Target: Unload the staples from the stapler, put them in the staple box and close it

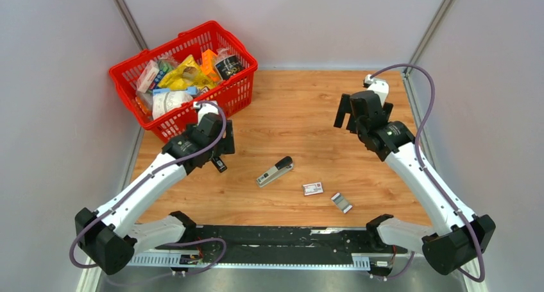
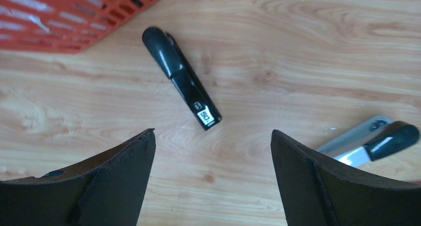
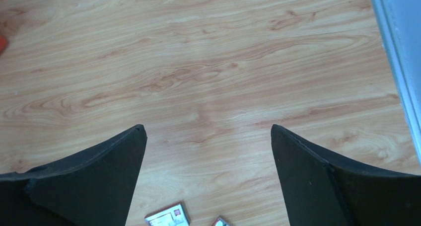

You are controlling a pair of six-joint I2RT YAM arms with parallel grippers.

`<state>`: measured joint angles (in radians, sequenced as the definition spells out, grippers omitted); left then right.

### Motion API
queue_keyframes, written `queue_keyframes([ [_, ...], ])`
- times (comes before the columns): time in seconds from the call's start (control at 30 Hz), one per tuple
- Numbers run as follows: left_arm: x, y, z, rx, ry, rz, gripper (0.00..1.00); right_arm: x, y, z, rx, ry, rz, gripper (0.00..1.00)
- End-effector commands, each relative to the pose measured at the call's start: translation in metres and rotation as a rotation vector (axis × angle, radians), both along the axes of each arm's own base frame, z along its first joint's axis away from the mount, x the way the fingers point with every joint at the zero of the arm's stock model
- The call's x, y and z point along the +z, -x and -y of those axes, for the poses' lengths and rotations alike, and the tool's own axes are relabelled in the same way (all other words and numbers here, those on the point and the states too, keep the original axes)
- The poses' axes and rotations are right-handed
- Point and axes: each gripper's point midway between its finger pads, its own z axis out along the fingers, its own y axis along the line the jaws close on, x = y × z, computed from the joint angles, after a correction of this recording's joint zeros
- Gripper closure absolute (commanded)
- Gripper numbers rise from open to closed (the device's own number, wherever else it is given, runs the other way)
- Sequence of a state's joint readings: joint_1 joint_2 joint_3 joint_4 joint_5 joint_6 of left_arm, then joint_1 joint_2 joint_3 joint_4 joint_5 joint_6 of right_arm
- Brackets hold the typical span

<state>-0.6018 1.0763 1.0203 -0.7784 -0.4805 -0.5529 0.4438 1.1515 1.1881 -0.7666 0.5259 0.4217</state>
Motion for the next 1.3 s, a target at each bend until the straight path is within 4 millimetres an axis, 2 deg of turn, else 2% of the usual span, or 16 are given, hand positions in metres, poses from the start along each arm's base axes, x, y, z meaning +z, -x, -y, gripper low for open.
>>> queue_keyframes([
  [0.0, -0.027, 0.005, -0.012, 0.161, 0.021, -0.030, 0.07, -0.002, -0.003, -0.025, 0.102, -0.079, -0.005, 0.00],
  [0.17, -0.054, 0.005, -0.023, 0.309, 0.034, -0.021, 0.11, -0.017, -0.003, -0.048, 0.191, -0.121, -0.045, 0.00],
  [0.3, -0.067, 0.000, -0.035, 0.408, -0.017, 0.005, 0.11, -0.024, -0.004, -0.065, 0.236, -0.114, -0.067, 0.00],
  [0.5, -0.082, -0.016, -0.035, 0.473, -0.047, 0.030, 0.11, -0.032, -0.004, -0.087, 0.298, -0.086, -0.095, 0.00],
  [0.7, -0.094, -0.030, -0.037, 0.536, -0.053, 0.086, 0.11, -0.034, 0.002, -0.102, 0.355, -0.073, -0.101, 0.00],
  [0.87, -0.106, -0.038, -0.040, 0.570, -0.044, 0.067, 0.11, -0.037, 0.005, -0.111, 0.392, -0.065, -0.109, 0.00],
  [1.07, -0.119, -0.047, -0.054, 0.595, -0.020, 0.060, 0.19, -0.038, 0.008, -0.119, 0.426, -0.068, -0.105, 0.00],
  [1.27, -0.127, -0.058, -0.056, 0.586, -0.029, 0.060, 0.25, -0.040, 0.009, -0.128, 0.453, -0.065, -0.106, 0.00],
])
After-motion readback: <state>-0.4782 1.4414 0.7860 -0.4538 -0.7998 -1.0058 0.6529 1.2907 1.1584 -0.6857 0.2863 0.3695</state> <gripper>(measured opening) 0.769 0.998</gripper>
